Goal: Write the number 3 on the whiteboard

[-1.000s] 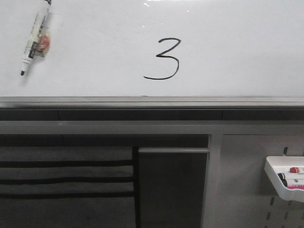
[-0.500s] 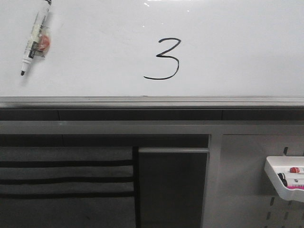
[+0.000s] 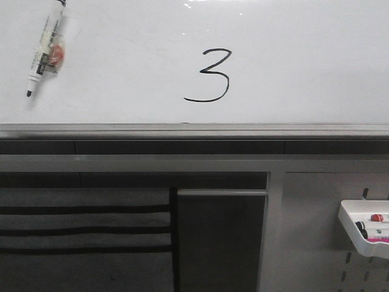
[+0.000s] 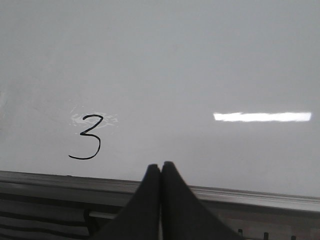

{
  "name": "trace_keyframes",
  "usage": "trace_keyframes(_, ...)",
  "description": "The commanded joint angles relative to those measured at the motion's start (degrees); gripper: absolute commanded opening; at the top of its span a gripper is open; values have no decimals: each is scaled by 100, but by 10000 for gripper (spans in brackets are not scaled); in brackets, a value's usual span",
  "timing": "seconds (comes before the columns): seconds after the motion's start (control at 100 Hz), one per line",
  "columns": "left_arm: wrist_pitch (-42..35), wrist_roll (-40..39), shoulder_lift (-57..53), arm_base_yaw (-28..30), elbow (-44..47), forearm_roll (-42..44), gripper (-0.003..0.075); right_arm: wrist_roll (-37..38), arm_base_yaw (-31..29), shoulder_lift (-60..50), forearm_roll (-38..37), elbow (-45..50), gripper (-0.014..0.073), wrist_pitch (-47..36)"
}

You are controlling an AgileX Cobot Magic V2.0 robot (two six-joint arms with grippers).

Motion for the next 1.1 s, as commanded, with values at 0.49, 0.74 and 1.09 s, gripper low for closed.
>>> trace_keyframes(0.49, -499, 0, -181, -37, 19, -52, -18, -1, -804, -1254, 13, 590, -67, -619)
trace_keyframes(0.74, -499, 0, -181, -37, 19, -52, -18, -1, -843, -1479, 13, 1540, -67, -716)
trace_keyframes(1.09, -499, 0, -181, -37, 19, -52, -18, 10, -843, -1624, 43, 2181, -67, -1328)
